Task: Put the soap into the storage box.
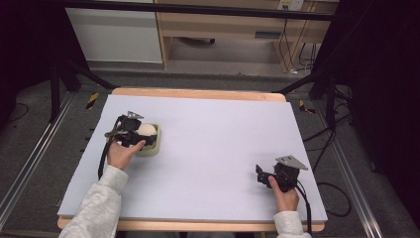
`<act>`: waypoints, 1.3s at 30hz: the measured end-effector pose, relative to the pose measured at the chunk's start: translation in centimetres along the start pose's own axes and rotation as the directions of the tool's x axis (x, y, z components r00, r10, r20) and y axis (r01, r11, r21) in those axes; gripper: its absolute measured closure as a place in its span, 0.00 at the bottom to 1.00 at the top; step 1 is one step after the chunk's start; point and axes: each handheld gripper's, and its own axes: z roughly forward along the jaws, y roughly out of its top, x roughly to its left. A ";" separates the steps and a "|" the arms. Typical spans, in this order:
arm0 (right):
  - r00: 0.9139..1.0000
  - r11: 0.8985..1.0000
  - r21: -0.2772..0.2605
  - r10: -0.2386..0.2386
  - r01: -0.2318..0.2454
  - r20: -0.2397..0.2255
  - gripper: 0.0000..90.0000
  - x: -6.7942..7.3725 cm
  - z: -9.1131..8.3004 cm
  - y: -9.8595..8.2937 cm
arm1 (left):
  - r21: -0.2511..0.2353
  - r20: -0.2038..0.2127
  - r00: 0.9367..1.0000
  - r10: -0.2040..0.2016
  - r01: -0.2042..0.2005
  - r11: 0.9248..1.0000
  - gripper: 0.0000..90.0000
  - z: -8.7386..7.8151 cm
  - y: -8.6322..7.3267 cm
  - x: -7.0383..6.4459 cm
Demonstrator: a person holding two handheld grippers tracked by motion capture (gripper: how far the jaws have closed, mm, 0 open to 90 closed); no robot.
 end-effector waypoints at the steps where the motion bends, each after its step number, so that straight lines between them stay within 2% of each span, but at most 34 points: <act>1: 1.000 1.000 0.001 0.001 -0.001 -0.001 0.05 0.0 0.0 0.0 | 0.000 -0.001 1.000 -0.002 0.002 1.000 0.26 0.1 0.0 0.1; 9: 1.000 1.000 -0.001 0.003 -0.003 -0.001 0.05 0.0 0.0 0.0 | 0.002 -0.002 1.000 -0.013 0.013 1.000 0.26 0.7 0.0 0.4; 16: 1.000 1.000 0.001 0.008 -0.008 -0.004 0.05 0.0 0.0 0.0 | 0.025 -0.011 1.000 -0.019 0.019 1.000 0.26 1.4 0.0 0.6; 24: 1.000 1.000 0.000 0.008 -0.008 -0.005 0.05 -0.1 0.0 0.0 | 0.057 -0.026 1.000 0.002 -0.001 0.998 0.26 2.1 -0.2 0.5; 39: 1.000 1.000 -0.003 0.007 -0.007 -0.003 0.05 -0.1 0.0 0.0 | 0.064 -0.034 0.999 -0.010 0.013 0.998 0.26 2.6 -0.3 0.8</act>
